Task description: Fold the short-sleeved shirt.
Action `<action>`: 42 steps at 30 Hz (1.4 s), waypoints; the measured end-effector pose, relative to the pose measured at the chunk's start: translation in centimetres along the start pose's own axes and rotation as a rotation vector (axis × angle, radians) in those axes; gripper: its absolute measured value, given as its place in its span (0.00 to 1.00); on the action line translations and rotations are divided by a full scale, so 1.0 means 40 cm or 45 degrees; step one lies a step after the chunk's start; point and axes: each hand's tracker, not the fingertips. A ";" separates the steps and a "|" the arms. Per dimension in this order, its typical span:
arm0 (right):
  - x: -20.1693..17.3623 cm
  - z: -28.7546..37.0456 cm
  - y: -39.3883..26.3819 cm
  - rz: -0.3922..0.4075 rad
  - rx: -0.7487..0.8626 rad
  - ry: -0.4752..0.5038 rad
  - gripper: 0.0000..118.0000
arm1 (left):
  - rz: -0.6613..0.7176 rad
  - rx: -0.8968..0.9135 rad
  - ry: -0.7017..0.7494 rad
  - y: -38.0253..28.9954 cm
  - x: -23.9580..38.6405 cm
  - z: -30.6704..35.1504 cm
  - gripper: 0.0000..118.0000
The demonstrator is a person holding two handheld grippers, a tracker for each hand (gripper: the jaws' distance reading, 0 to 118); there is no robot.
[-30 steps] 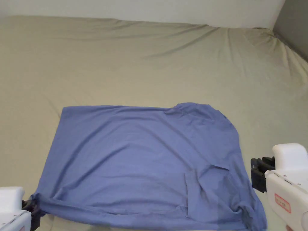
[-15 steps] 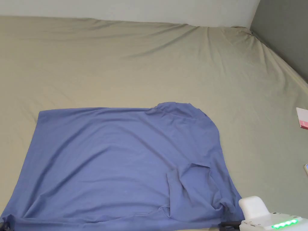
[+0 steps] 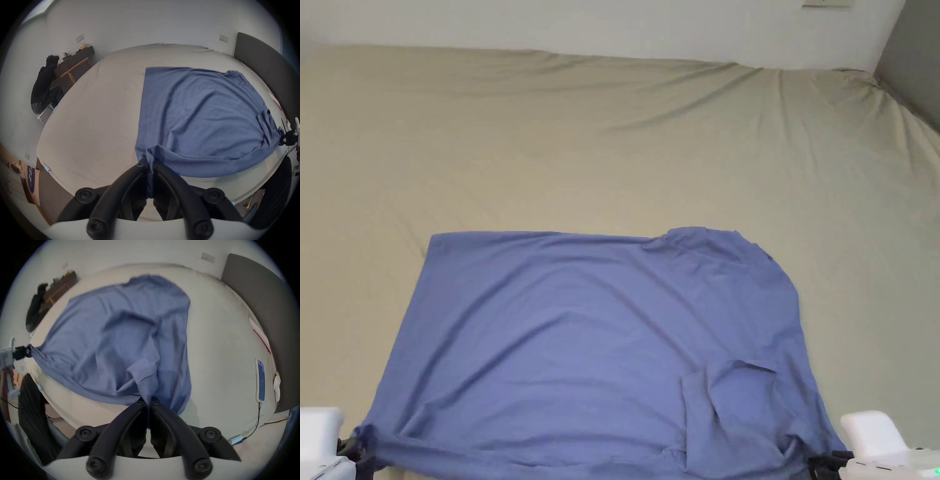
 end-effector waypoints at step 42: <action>-0.109 0.186 0.445 -0.088 0.752 -0.318 0.77 | 0.107 0.671 -0.015 0.423 0.069 0.089 0.95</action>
